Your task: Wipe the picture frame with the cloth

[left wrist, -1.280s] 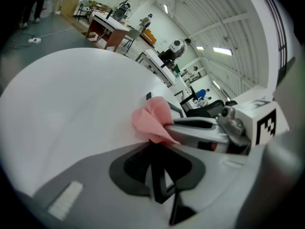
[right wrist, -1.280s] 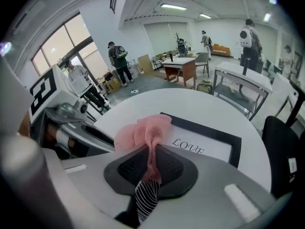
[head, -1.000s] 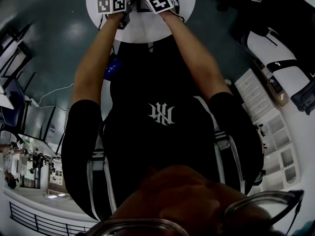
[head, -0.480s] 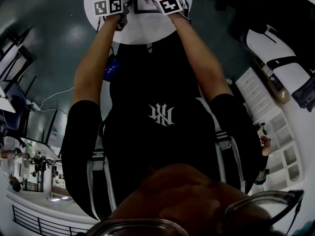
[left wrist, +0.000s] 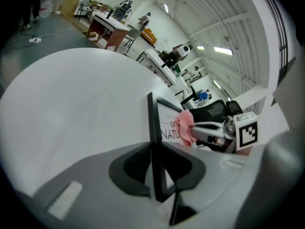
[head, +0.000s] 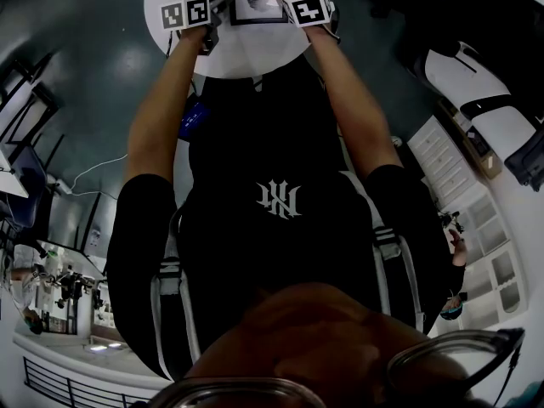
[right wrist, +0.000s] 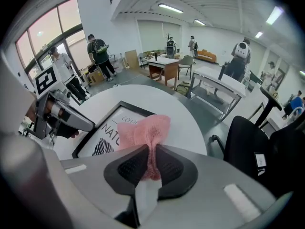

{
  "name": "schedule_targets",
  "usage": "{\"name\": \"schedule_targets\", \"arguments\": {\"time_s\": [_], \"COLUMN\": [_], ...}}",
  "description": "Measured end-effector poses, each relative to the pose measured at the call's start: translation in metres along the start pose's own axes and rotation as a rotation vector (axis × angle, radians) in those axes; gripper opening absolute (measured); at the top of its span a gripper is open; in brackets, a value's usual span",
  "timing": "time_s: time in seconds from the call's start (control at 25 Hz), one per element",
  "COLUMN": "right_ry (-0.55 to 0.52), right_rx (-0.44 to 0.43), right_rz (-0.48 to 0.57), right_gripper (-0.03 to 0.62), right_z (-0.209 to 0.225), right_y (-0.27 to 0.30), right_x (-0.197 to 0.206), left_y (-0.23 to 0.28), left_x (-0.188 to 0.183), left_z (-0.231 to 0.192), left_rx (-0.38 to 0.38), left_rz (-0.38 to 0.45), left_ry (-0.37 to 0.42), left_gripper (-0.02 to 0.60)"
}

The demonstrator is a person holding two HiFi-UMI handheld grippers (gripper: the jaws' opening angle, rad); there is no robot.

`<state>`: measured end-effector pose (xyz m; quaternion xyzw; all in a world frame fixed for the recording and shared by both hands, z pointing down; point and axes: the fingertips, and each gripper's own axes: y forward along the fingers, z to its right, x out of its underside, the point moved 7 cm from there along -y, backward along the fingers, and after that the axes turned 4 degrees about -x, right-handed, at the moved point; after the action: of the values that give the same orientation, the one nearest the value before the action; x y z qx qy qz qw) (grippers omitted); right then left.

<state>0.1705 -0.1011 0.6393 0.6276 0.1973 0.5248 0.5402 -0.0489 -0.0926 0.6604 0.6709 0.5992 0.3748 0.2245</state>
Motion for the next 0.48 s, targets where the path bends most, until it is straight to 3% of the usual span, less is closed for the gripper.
{"name": "schedule_targets", "arguments": {"time_s": [0.28,0.48], "right_ry": [0.042,0.059], "right_rx": [0.017,-0.149], "right_rz": [0.018,0.16], "right_gripper": [0.048,0.048], "right_z": [0.013,-0.037], "right_y": [-0.023,-0.037], "right_x": [0.005,-0.023], "left_y": [0.002,0.002], "left_x": [0.001,0.002], "left_z": [0.0,0.0], "left_rx": [0.0,-0.001], "left_rz": [0.001,0.005], "left_ry": [-0.001,-0.004], "left_gripper": [0.066,0.066]}}
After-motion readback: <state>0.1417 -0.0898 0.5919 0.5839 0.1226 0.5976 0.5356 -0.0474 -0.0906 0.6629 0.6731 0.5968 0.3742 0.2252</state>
